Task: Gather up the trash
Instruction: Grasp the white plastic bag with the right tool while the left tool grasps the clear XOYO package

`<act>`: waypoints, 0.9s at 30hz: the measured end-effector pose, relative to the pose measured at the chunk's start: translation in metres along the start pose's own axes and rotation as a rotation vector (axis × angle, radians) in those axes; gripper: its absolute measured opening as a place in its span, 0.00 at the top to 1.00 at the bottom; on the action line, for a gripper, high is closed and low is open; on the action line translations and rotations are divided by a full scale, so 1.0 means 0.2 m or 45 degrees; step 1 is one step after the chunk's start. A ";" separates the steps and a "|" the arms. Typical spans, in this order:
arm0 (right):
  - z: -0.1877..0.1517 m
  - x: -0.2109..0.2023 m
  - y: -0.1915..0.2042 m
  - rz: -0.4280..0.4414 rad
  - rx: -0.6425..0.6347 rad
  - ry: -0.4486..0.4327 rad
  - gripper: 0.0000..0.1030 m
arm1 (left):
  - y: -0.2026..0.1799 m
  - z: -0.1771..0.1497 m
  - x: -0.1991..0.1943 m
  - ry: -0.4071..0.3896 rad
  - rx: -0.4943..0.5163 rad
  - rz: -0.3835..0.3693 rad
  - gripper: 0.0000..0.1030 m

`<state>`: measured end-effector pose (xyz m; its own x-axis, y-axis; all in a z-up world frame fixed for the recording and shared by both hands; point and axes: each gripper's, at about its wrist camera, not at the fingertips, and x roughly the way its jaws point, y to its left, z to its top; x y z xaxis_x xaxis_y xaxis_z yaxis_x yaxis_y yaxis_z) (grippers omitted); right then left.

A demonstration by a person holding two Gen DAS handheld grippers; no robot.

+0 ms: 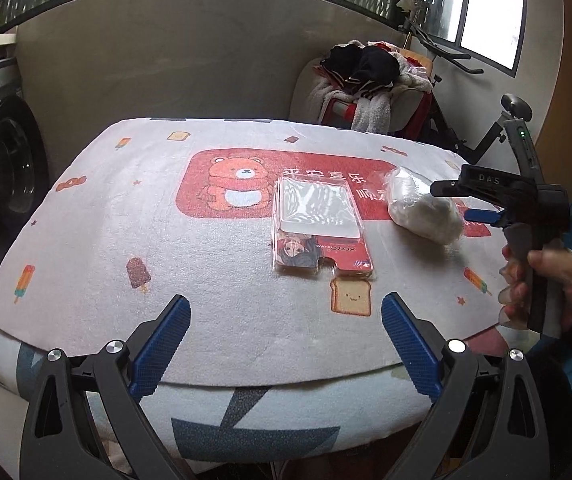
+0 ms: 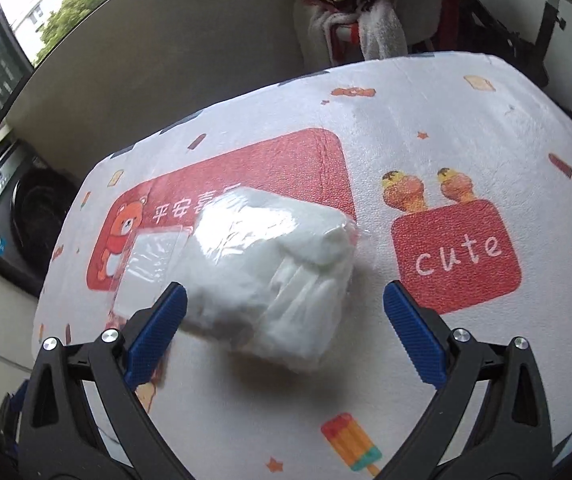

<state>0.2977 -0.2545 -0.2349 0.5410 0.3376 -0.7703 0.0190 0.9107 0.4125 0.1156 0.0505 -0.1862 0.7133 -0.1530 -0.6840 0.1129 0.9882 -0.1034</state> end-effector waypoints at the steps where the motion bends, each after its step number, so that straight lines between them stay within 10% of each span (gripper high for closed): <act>1: 0.01 0.04 -0.02 0.028 0.043 0.015 0.06 | 0.00 0.01 0.02 0.010 0.009 -0.001 0.09; 11: 0.01 -0.04 0.02 0.133 0.006 -0.044 0.57 | -0.07 0.21 0.35 0.147 0.076 -0.059 0.06; 27: -0.03 -0.28 -0.16 -0.064 -0.114 -0.152 0.61 | -0.28 0.50 0.95 0.346 0.169 0.047 0.06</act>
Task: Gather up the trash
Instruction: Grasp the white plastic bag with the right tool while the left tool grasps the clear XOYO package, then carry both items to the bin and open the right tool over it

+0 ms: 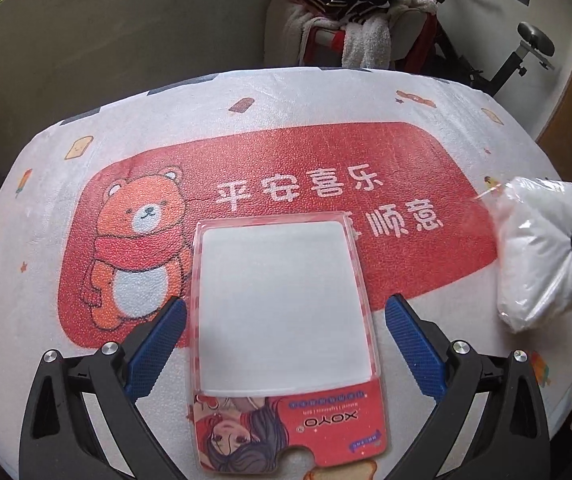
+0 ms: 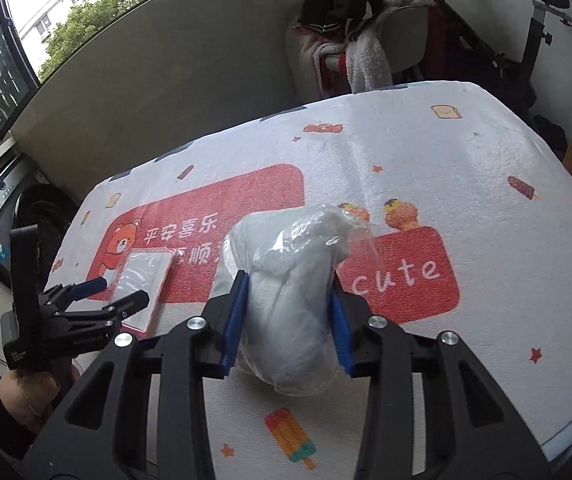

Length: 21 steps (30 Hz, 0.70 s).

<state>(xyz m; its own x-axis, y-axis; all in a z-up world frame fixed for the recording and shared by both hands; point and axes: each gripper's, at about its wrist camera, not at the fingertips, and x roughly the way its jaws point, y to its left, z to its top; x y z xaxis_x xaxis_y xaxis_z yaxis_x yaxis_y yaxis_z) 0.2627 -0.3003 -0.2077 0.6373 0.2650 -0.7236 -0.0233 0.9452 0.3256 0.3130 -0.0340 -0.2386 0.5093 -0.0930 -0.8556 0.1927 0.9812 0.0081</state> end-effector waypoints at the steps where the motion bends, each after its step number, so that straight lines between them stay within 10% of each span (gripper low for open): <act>1: -0.01 0.00 -0.01 -0.006 0.000 0.002 0.61 | 0.00 0.01 0.02 0.011 -0.006 0.010 0.06; 21: -0.14 -0.13 0.05 -0.008 -0.051 0.009 0.61 | 0.04 -0.18 -0.24 -0.004 -0.043 -0.014 0.09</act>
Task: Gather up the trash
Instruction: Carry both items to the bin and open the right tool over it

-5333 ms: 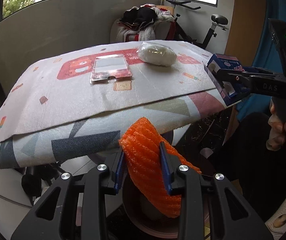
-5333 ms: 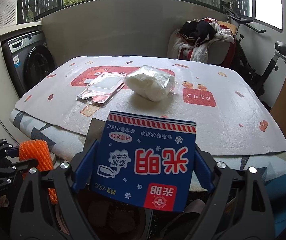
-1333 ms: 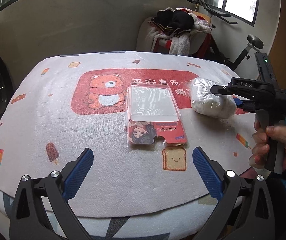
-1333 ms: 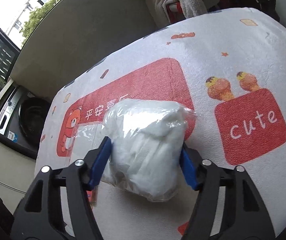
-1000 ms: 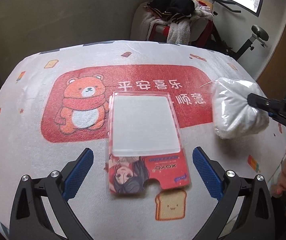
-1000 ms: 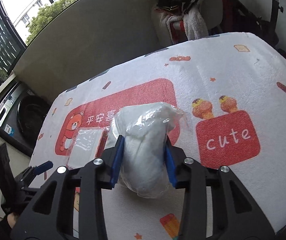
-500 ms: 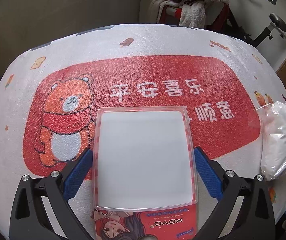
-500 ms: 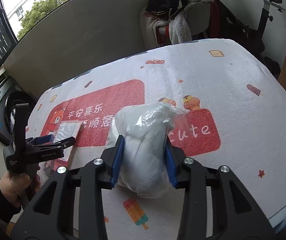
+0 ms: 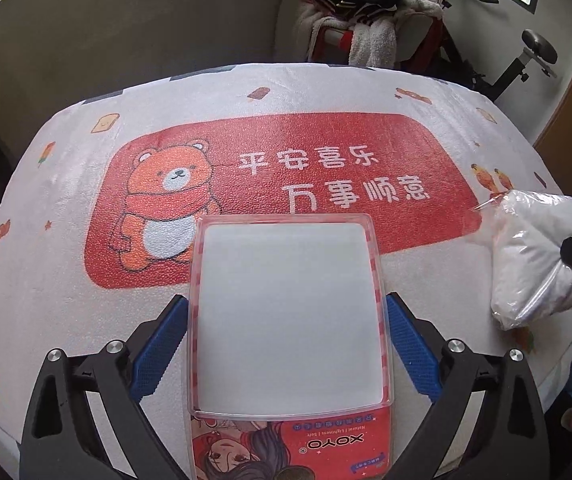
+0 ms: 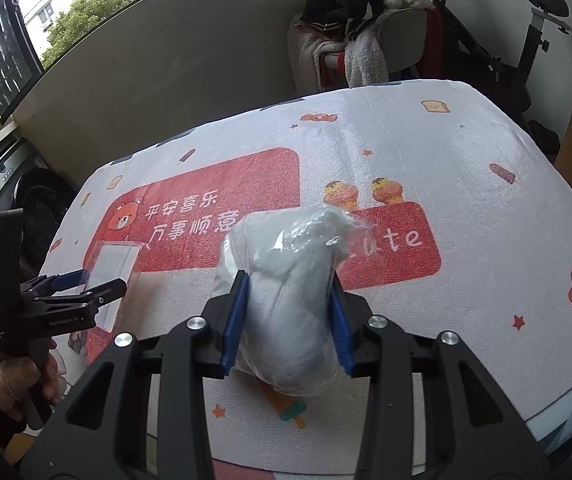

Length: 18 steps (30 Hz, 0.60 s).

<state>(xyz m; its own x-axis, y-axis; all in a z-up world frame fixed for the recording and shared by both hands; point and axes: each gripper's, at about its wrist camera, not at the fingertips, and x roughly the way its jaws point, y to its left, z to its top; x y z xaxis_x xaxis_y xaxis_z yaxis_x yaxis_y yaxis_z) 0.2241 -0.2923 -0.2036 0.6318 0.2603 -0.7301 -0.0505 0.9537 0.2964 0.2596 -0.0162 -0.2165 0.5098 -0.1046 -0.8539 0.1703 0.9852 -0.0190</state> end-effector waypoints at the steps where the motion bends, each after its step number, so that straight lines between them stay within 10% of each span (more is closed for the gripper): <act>1: -0.01 -0.01 0.01 0.003 -0.004 0.002 0.61 | 0.00 -0.02 -0.03 -0.010 0.004 -0.008 0.09; 18: -0.29 -0.28 0.26 0.051 -0.154 -0.001 0.61 | -0.02 -0.42 -0.57 -0.153 -0.039 -0.097 0.09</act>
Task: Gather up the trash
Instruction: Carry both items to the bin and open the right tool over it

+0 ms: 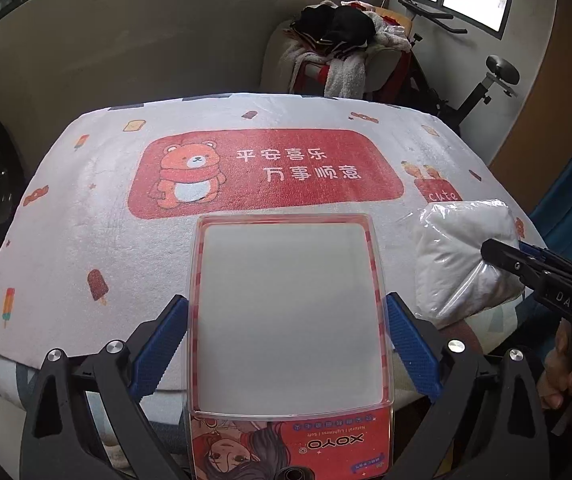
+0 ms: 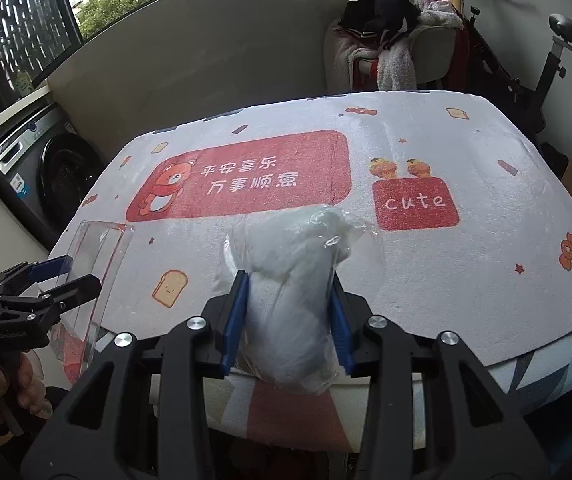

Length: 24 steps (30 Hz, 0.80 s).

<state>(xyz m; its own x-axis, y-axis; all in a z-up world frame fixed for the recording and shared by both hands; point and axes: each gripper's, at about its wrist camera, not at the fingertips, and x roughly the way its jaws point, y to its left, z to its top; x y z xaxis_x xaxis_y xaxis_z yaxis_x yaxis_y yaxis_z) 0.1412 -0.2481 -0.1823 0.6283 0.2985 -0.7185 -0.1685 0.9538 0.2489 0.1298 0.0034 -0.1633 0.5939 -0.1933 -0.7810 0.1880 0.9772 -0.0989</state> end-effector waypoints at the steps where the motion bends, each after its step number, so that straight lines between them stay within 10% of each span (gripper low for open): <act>1: -0.02 -0.02 0.02 0.004 -0.011 -0.001 0.61 | 0.00 -0.03 -0.03 -0.008 -0.006 0.000 0.09; 24: -0.56 -0.13 0.31 0.108 -0.196 0.179 0.61 | 0.08 -0.51 -0.44 -0.109 -0.123 0.005 0.09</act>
<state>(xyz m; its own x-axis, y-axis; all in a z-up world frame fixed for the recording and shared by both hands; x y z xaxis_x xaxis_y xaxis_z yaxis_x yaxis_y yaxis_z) 0.0296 -0.1928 -0.2209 0.4965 0.3698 -0.7854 -0.3373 0.9158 0.2180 0.0012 0.0446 -0.1597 0.6597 -0.1922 -0.7265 0.1116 0.9811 -0.1583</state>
